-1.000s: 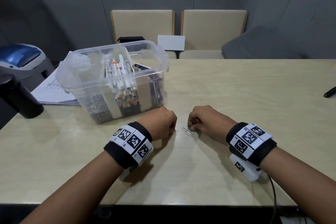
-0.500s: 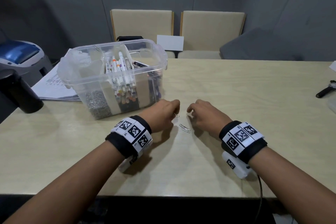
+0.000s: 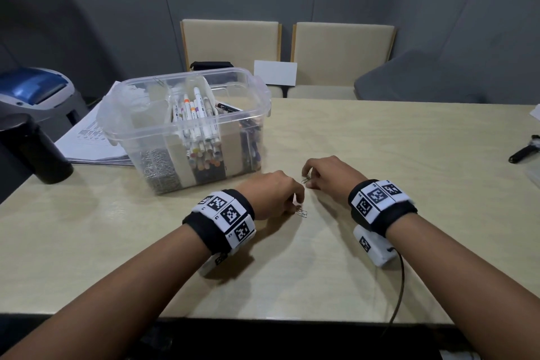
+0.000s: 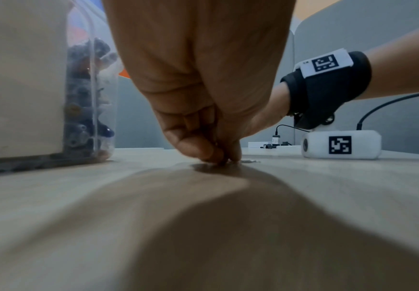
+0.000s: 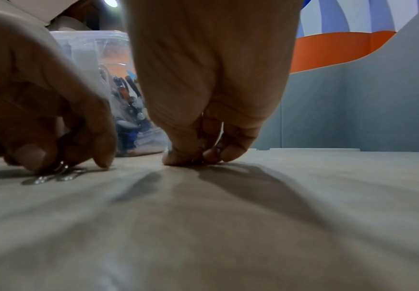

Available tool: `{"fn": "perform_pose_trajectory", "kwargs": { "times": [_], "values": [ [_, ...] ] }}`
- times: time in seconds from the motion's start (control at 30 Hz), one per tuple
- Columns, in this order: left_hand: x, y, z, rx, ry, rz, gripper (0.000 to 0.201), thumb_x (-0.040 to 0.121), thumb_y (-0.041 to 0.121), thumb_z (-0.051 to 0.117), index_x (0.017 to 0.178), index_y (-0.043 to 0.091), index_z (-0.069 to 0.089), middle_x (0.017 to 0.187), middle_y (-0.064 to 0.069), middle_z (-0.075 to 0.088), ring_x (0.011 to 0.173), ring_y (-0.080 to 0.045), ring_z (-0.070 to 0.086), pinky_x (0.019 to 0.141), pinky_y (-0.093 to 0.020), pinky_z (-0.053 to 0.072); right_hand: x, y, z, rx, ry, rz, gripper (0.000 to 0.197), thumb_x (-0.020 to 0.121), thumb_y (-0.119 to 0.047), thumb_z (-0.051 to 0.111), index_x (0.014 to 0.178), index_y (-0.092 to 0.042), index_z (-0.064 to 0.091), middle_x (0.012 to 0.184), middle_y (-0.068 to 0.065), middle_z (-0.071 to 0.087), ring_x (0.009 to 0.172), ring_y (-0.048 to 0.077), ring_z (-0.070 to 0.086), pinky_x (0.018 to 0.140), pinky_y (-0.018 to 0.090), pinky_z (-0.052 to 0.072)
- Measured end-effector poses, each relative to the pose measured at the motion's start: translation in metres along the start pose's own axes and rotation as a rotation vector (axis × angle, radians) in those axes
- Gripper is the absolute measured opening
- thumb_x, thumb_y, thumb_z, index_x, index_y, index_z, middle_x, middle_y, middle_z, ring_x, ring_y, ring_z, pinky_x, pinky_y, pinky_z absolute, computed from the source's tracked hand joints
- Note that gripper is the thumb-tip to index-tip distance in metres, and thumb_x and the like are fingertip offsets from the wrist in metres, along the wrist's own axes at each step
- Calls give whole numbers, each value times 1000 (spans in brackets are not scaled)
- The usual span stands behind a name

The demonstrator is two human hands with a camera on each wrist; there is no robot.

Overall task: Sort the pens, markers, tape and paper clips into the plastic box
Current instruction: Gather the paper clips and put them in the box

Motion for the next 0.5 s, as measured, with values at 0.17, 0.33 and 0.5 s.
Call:
{"fn": "perform_pose_trajectory", "kwargs": {
  "times": [0.17, 0.33, 0.5],
  "values": [
    [6, 2, 9, 18, -63, -25, 17, 91, 15, 57, 107, 19, 62, 100, -6, 65, 92, -25, 62, 73, -35, 50, 6, 1, 1, 56, 11, 24, 5, 86, -14, 69, 90, -13, 70, 80, -4, 58, 80, 15, 57, 68, 22, 40],
    [10, 14, 17, 190, -118, -39, 22, 90, 7, 45, 110, 6, 55, 108, -14, 60, 91, -34, 61, 69, -37, 49, 7, 0, 4, 15, -16, 29, 8, 89, -16, 65, 92, -11, 70, 88, 0, 63, 85, 14, 53, 77, 24, 42],
    [7, 21, 23, 249, -165, -47, 27, 95, 11, 38, 117, 2, 51, 116, -16, 55, 97, -34, 60, 72, -38, 44, 2, -2, 9, -85, 2, 4, 10, 89, -17, 61, 81, -22, 60, 98, 1, 66, 91, 20, 61, 82, 36, 53]
  ]
}}
Point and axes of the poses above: each hand's wrist, its own x-axis towards the middle knuckle, its own z-axis out of the palm, y = z × x, the point moved 8 cm from there along x, towards the middle knuckle
